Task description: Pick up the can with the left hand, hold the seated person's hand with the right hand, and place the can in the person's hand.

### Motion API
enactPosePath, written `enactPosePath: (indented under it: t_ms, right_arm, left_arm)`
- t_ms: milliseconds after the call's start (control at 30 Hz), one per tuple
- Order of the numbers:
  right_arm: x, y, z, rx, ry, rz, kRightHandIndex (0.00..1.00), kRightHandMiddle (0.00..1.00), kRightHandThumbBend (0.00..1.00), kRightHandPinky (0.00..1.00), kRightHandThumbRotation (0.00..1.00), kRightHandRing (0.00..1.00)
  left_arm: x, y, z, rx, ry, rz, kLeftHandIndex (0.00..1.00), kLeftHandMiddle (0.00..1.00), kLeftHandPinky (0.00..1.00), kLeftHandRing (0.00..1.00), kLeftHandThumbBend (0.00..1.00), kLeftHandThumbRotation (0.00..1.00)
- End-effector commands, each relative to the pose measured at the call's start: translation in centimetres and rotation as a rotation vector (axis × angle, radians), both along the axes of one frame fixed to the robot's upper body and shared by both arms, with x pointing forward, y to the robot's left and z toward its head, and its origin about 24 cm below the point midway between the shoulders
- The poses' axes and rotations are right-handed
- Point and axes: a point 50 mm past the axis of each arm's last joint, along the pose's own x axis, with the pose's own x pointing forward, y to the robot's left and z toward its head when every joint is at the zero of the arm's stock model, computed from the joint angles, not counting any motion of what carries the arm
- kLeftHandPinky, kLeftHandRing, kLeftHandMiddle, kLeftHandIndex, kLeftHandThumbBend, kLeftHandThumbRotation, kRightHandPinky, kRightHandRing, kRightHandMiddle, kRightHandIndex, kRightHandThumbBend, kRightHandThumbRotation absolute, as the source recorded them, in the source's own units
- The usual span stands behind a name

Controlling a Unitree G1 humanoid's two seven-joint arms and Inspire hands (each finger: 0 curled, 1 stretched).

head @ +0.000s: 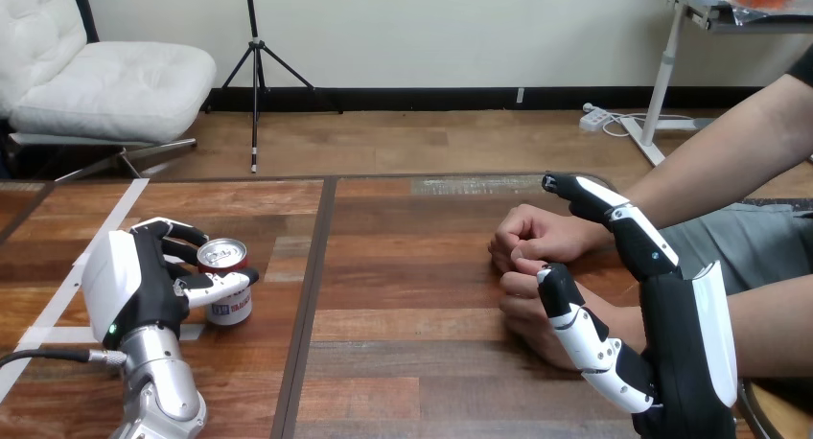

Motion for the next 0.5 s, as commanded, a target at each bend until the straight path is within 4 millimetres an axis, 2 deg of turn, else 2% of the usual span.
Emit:
enactPosePath:
  t_ms: [0, 467]
  right_arm:
    - [0.58, -0.01, 1.11, 0.009, -0.072, 0.010, 0.77, 0.80, 0.45, 0.78, 0.66, 0.81]
    - [0.60, 0.09, 1.14, 0.011, -0.069, 0.008, 0.76, 0.80, 0.45, 0.77, 0.66, 0.80]
  left_arm:
    - [1.68, -0.80, 2.58, 0.028, -0.127, -0.043, 0.48, 0.48, 0.38, 0.43, 0.75, 0.00]
    - [1.44, -0.88, 2.69, 0.025, -0.166, -0.055, 0.49, 0.49, 0.39, 0.44, 0.76, 0.00]
